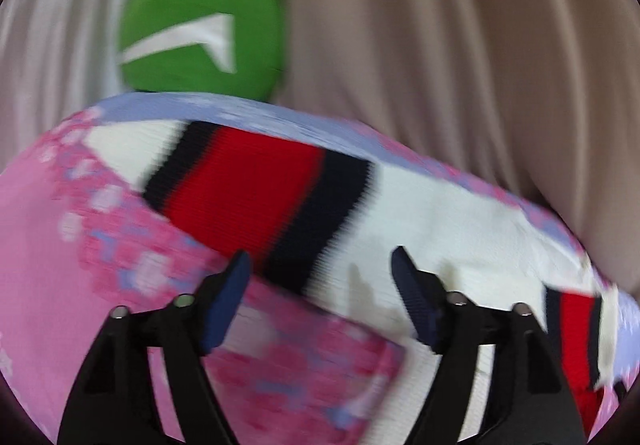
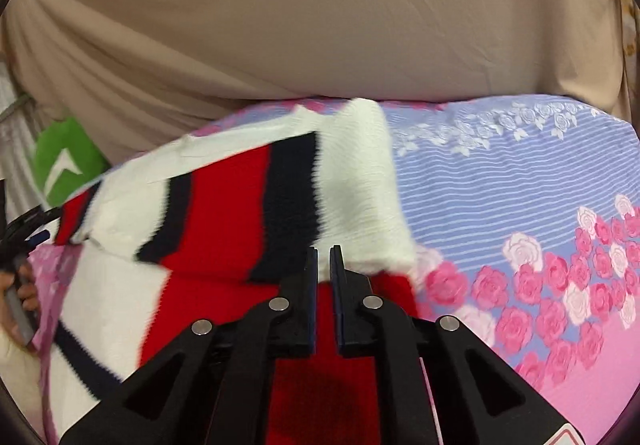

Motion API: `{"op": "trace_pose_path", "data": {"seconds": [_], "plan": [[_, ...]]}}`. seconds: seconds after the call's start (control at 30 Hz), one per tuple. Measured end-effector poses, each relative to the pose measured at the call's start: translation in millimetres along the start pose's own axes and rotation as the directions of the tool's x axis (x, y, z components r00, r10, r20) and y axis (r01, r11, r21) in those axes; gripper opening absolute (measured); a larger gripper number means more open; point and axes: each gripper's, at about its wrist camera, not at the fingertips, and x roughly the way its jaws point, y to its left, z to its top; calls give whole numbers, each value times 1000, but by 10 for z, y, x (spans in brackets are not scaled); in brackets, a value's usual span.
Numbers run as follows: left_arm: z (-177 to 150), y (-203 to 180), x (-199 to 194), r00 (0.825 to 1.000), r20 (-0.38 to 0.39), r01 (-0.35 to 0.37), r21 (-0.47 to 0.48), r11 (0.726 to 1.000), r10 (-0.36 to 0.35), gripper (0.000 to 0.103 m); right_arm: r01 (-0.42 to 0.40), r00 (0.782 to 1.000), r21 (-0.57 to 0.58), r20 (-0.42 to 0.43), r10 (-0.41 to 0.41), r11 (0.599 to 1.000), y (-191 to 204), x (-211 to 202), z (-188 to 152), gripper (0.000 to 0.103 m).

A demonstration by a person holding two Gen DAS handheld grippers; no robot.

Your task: Fold small clothes

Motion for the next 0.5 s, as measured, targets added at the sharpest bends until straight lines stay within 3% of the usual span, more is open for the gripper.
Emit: {"op": "trace_pose_path", "data": {"seconds": [0.07, 0.17, 0.3, 0.33, 0.37, 0.4, 0.47, 0.5], "plan": [[151, 377, 99, 999, -13, -50, -91, 995, 49, 77, -56, 998, -6, -21, 56, 998, 105, -55, -108, 8], [299, 1010, 385, 993, -76, -103, -261, 960, 86, 76, -91, 995, -16, -45, 90, 996, 294, -67, -269, 8], [277, 1371, 682, 988, -133, -118, -345, 931, 76, 73, -121, 989, -36, -91, 117, 992, 532, -6, -482, 11], [278, 1360, 690, 990, -114, -117, -347, 931, 82, 71, -121, 988, -44, -99, 116, 992, 586, 12, -513, 11], [292, 1332, 696, 993, -101, -99, -335, 937, 69, 54, -120, 988, -53, -105, 114, 991, 640, 26, -539, 11], [296, 1322, 736, 993, -113, -68, -334, 940, 31, 45, -121, 987, -61, -110, 114, 991, 678, 48, -551, 12], [305, 1266, 786, 991, -131, -41, -341, 939, -5, 6, -123, 987, -65, -110, 115, 990, 723, 58, -586, 13], [334, 1268, 767, 993, -121, -36, -339, 940, -6, 6, -124, 987, -66, -110, 116, 990, 743, 58, -589, 13]]}}
